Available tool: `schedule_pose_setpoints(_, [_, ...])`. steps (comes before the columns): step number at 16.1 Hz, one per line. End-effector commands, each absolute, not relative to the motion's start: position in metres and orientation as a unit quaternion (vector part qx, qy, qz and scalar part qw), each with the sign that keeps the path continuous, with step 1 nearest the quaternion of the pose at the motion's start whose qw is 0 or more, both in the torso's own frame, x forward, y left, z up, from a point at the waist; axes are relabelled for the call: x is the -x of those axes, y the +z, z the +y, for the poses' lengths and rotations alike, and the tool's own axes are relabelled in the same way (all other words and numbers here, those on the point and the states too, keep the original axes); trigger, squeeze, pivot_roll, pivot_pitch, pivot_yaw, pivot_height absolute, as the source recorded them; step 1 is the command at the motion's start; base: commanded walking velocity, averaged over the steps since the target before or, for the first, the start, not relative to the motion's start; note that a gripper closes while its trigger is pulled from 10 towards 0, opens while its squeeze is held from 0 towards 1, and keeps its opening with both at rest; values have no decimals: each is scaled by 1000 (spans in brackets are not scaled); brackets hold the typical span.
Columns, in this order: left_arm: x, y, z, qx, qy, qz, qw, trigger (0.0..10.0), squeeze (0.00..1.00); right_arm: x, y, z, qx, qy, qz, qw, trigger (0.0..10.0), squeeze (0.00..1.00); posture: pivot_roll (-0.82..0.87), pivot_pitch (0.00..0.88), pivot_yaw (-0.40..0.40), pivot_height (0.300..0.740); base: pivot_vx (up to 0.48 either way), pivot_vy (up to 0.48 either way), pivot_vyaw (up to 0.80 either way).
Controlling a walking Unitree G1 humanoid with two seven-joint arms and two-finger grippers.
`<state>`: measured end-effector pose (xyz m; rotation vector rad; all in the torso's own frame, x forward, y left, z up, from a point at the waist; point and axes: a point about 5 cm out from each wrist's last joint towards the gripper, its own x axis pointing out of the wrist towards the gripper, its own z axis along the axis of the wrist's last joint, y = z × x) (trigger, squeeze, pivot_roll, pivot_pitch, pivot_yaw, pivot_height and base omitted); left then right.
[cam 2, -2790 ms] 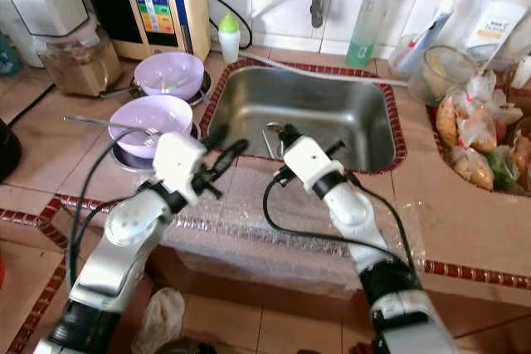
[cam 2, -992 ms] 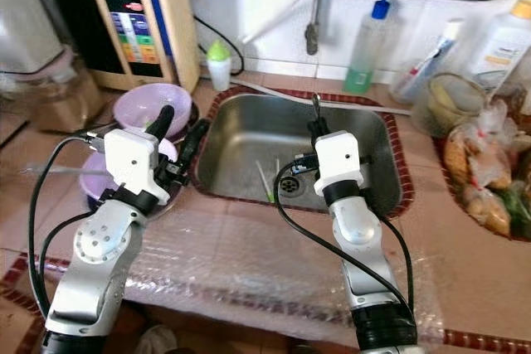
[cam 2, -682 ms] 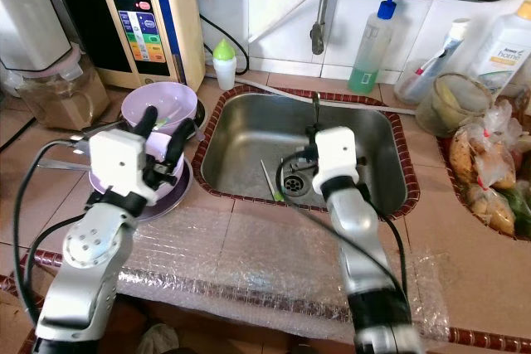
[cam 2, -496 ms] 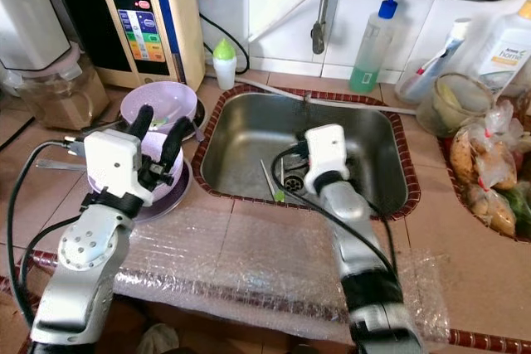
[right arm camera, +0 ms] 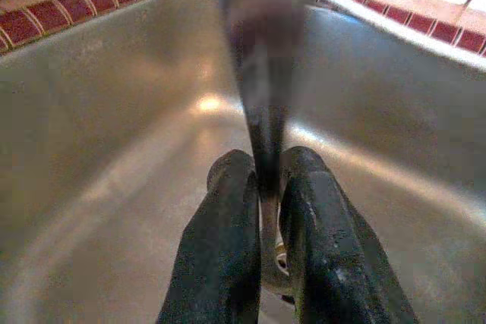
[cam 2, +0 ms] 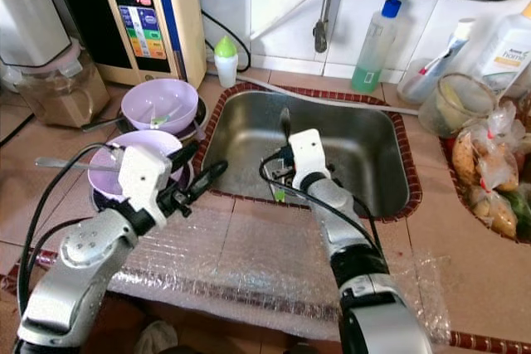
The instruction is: Kitchen organization
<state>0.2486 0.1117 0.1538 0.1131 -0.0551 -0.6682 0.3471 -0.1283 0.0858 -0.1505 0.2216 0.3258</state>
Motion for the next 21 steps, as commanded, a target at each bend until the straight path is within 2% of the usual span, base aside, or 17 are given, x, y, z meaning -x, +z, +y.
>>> schedule_pose_setpoints(1, [-250, 158, 112, -62, -339, -26, 938, 10000, 0, -351, 90, -128, 77, 160, 105, 978, 10000, 1000, 49, 0, 8, 740, 0, 0, 0])
schedule_pose_setpoints(7, [-258, 159, 120, -69, -311, -24, 948, 10000, 0, -352, 83, -137, 71, 147, 129, 978, 10000, 1000, 47, 0, 6, 740, 0, 0, 0])
schedule_pose_setpoints(11, [-267, 171, 130, -76, -238, -71, 966, 10000, 0, -355, 89, -138, 50, 143, 106, 983, 10000, 1000, 48, 0, 2, 740, 0, 0, 0])
schedule_pose_setpoints(12, [-276, 188, 146, -61, -144, -122, 980, 10000, 0, -354, 102, -137, 27, 148, 51, 987, 10000, 1000, 52, 0, -4, 740, 0, 0, 0])
schedule_pose_setpoints(17, [-276, 193, 180, -15, 5, -148, 989, 10000, 0, -337, 113, -127, 36, 186, -20, 982, 10000, 1000, 59, 0, -19, 740, 0, 0, 0])
schedule_pose_setpoints(21, [-272, 185, 204, 2, 119, -133, 984, 10000, 0, -319, 109, -117, 31, 234, -29, 971, 10000, 1000, 61, 0, -22, 740, 0, 0, 0])
